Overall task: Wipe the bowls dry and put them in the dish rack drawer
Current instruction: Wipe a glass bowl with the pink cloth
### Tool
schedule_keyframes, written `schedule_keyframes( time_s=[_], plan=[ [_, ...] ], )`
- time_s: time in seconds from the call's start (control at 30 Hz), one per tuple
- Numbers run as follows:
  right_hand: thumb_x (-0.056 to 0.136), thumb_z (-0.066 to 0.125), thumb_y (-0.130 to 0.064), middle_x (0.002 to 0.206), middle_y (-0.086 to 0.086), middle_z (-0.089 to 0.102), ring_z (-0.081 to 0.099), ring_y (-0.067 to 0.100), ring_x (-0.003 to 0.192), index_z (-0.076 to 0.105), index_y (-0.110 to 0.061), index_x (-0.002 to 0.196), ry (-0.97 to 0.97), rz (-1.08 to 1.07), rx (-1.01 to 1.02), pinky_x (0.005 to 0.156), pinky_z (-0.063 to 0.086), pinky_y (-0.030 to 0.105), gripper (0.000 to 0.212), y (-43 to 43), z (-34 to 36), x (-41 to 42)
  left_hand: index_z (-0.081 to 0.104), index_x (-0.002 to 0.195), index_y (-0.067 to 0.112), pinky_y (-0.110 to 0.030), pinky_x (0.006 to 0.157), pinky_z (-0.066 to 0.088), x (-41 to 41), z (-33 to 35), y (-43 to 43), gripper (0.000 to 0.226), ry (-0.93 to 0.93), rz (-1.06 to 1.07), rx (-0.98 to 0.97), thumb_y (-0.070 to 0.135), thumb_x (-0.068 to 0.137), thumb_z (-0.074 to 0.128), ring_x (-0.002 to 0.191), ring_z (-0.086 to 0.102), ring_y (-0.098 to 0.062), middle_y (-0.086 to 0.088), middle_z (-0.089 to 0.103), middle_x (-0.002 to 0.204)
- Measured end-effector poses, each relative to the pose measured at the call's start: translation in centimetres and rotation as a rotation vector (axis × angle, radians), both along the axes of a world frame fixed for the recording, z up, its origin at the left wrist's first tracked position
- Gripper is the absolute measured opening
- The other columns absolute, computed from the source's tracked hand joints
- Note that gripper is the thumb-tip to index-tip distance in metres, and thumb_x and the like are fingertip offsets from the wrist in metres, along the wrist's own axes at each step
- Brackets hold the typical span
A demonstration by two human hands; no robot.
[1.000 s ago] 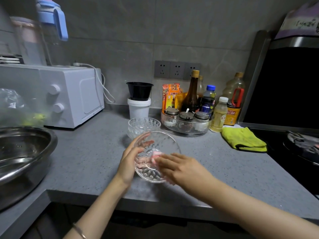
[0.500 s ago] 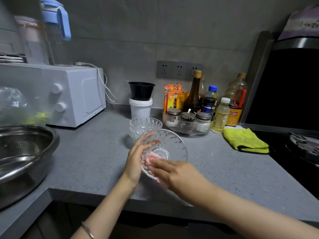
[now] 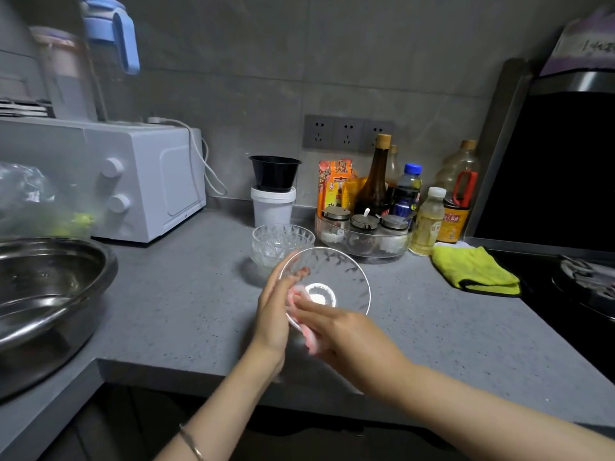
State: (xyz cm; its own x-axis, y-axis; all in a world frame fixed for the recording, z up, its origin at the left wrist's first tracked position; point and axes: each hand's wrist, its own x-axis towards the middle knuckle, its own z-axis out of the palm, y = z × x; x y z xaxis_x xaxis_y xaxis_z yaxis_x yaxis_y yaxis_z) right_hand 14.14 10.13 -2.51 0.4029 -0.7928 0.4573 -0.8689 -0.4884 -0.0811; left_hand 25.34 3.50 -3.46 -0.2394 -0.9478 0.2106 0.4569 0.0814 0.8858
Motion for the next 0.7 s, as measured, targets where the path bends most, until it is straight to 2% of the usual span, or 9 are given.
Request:
schedule_keyframes(
  time_s=[0.07,0.13,0.17,0.23,0.33,0.4,0.5,0.6,0.7],
  plan=[
    [0.08,0.056,-0.027,0.122,-0.004,0.066,0.066,0.013,0.104,0.073,-0.023,0.106,0.403,0.056,-0.103,0.084,0.055,0.028,0.031,0.1,1.0,-2.4,0.063,0.117,0.027,-0.032,0.086,0.052,1.0,0.1,-0.9,0.037,-0.077,-0.029,-0.05,0.009,0.092,0.043,0.105,0.064,-0.013,0.003,0.07,0.111],
    [0.074,0.071,-0.021,0.126,0.002,0.063,0.061,0.017,0.114,0.072,-0.021,0.109,0.733,0.068,-0.171,0.1,0.044,0.033,0.035,-0.5,2.7,-5.2,0.062,0.12,0.023,-0.036,0.09,0.051,1.9,0.4,-1.8,0.039,-0.24,-0.104,-0.138,0.009,0.088,0.044,0.106,0.062,-0.005,0.008,0.071,0.109],
    [0.072,0.074,-0.022,0.134,0.005,0.056,0.054,0.019,0.123,0.066,-0.018,0.118,0.816,0.09,-0.165,0.108,0.035,0.039,0.047,-0.8,3.6,-6.2,0.062,0.12,0.024,-0.032,0.086,0.051,2.2,0.7,-2.1,0.041,-0.339,-0.16,-0.176,0.009,0.086,0.043,0.101,0.062,0.001,0.008,0.07,0.108],
    [0.086,0.057,-0.019,0.145,0.004,0.043,0.039,0.018,0.135,0.049,-0.013,0.135,0.886,0.147,-0.221,0.117,0.019,0.042,0.05,-1.6,4.9,-7.1,0.064,0.117,0.023,-0.03,0.079,0.049,2.4,1.3,-2.4,0.045,-0.462,-0.285,-0.181,0.015,0.077,0.046,0.097,0.064,-0.007,0.002,0.069,0.113],
    [0.092,0.029,-0.013,0.152,0.002,0.033,0.029,0.015,0.14,0.032,-0.011,0.144,0.875,0.182,-0.249,0.117,0.013,0.038,0.052,-1.9,5.3,-7.2,0.066,0.115,0.025,-0.041,0.085,0.048,2.4,1.7,-2.6,0.05,-0.521,-0.404,-0.191,0.018,0.068,0.047,0.106,0.062,-0.027,-0.003,0.068,0.117],
    [0.087,0.041,-0.011,0.152,0.003,0.033,0.031,0.017,0.139,0.035,-0.01,0.143,0.881,0.141,-0.281,0.117,0.02,0.038,0.057,-1.1,4.7,-6.9,0.068,0.112,0.029,-0.037,0.087,0.049,2.4,1.6,-2.6,0.05,-0.52,-0.382,-0.211,0.019,0.068,0.047,0.106,0.063,-0.026,0.001,0.068,0.117],
    [0.065,0.059,-0.016,0.134,0.008,0.056,0.058,0.019,0.119,0.06,-0.009,0.126,0.694,0.009,-0.226,0.102,0.041,0.032,0.061,0.3,2.5,-5.4,0.068,0.109,0.024,-0.015,0.076,0.048,2.3,1.9,-2.1,0.045,-0.415,-0.222,-0.212,0.012,0.075,0.043,0.102,0.062,-0.003,0.004,0.067,0.116],
    [0.071,0.052,-0.027,0.118,0.001,0.068,0.07,0.013,0.091,0.073,-0.018,0.108,0.435,-0.026,-0.14,0.078,0.053,0.021,0.044,1.4,0.6,-2.7,0.067,0.11,0.02,-0.025,0.079,0.053,1.6,1.4,-1.5,0.044,-0.311,-0.14,-0.161,0.009,0.077,0.04,0.099,0.065,-0.008,-0.008,0.07,0.109],
    [0.064,0.071,-0.033,0.125,0.0,0.064,0.068,0.013,0.1,0.07,-0.017,0.114,0.384,0.008,-0.106,0.086,0.049,0.022,0.053,0.9,0.3,-1.3,0.066,0.114,0.019,-0.029,0.077,0.053,1.0,0.8,-1.1,0.045,-0.283,-0.115,-0.103,0.006,0.082,0.037,0.1,0.066,-0.018,-0.01,0.072,0.105]
  ],
)
